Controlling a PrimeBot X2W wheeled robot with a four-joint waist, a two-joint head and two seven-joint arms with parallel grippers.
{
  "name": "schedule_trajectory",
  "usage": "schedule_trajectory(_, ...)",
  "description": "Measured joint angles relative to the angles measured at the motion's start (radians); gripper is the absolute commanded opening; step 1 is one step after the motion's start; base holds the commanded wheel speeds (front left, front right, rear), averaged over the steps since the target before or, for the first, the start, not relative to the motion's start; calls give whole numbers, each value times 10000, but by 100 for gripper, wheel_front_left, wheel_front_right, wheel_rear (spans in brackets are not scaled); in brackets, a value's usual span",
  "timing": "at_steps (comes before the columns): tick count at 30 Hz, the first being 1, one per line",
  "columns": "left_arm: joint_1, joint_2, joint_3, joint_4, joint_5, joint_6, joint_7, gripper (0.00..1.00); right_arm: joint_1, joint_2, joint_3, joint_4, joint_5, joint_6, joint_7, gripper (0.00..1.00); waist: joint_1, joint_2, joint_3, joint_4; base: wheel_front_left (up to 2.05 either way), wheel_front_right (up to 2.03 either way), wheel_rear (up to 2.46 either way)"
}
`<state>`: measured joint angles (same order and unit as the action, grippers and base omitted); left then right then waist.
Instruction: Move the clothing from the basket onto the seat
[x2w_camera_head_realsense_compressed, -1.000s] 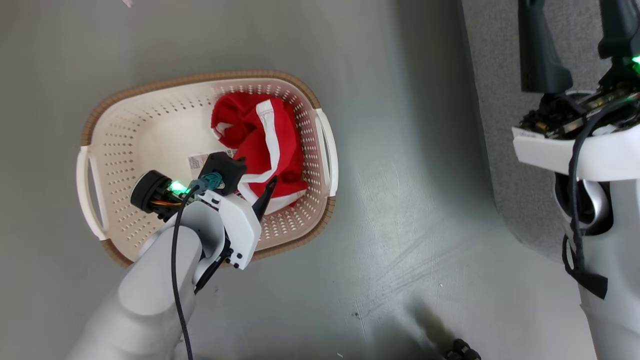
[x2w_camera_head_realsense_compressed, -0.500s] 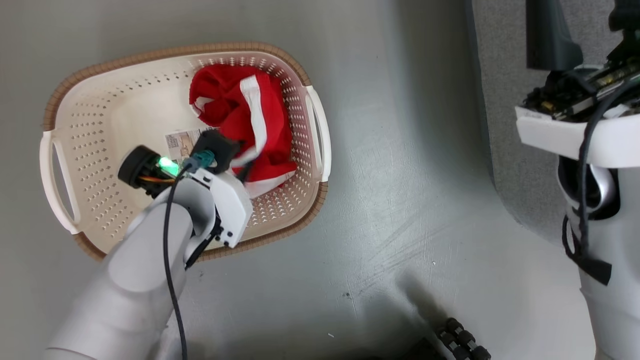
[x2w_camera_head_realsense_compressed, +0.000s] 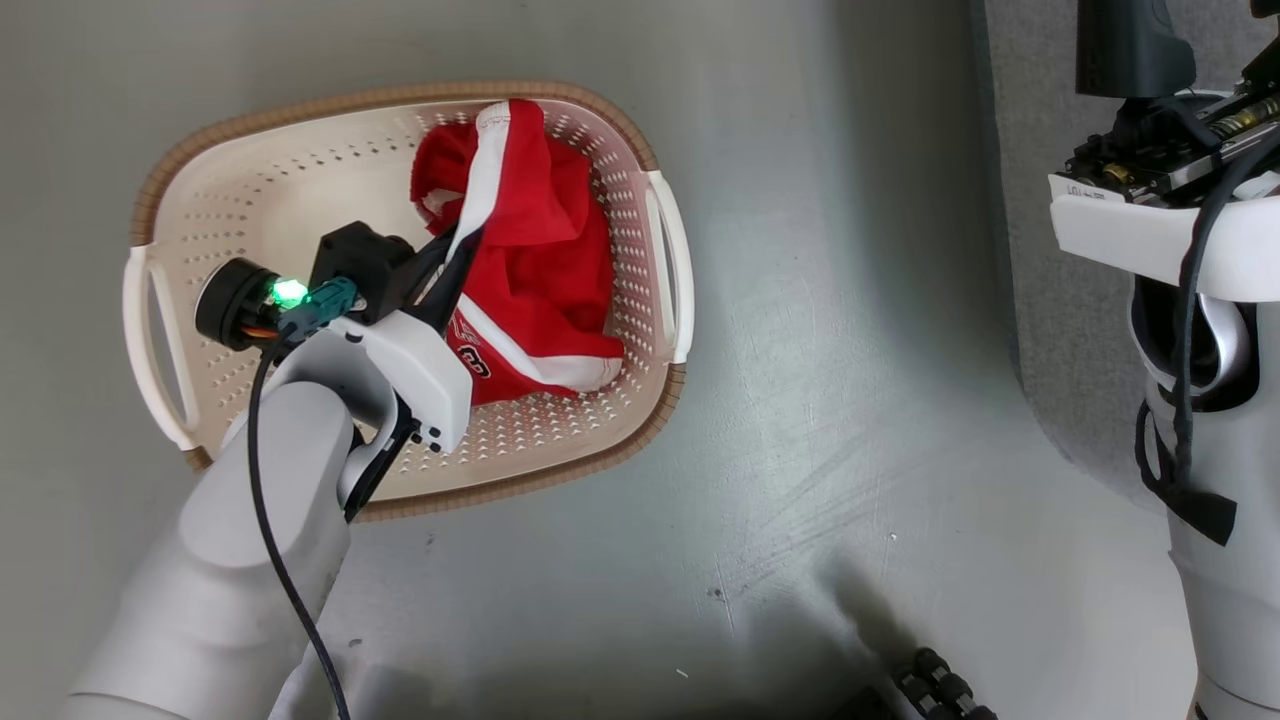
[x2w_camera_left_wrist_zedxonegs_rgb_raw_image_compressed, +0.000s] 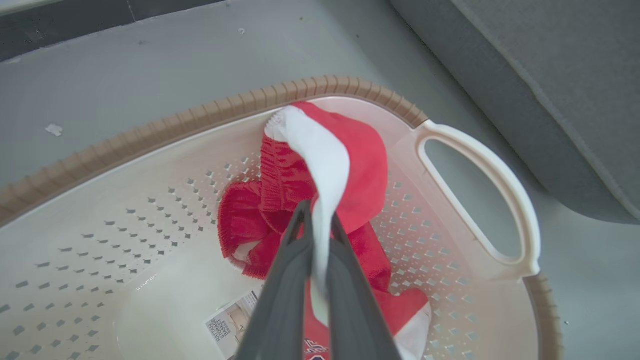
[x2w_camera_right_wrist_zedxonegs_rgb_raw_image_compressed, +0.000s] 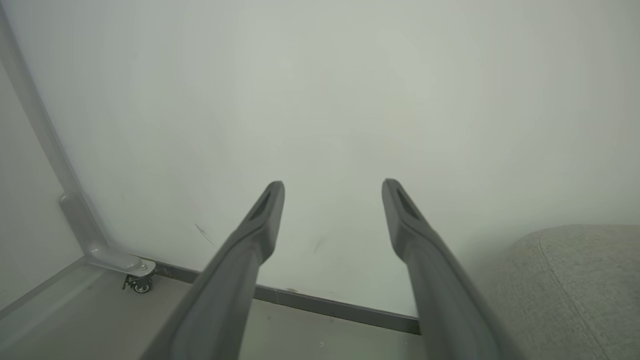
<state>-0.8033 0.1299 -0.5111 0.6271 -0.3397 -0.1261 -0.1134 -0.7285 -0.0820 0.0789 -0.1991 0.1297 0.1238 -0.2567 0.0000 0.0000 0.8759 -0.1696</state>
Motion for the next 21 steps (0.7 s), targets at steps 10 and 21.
schedule_trajectory(10,340,-82,543,-401,-447,48,-1045,0,0,-153,0,213,-65,0,0,100,0,0,-513,331,0,0,0)
schedule_trajectory(21,963,-261,1172,-1237,-665,293,-1360,0,244,-247,-23,800,-58,0,-2,100,0,0,-1325,705,0,0,0)
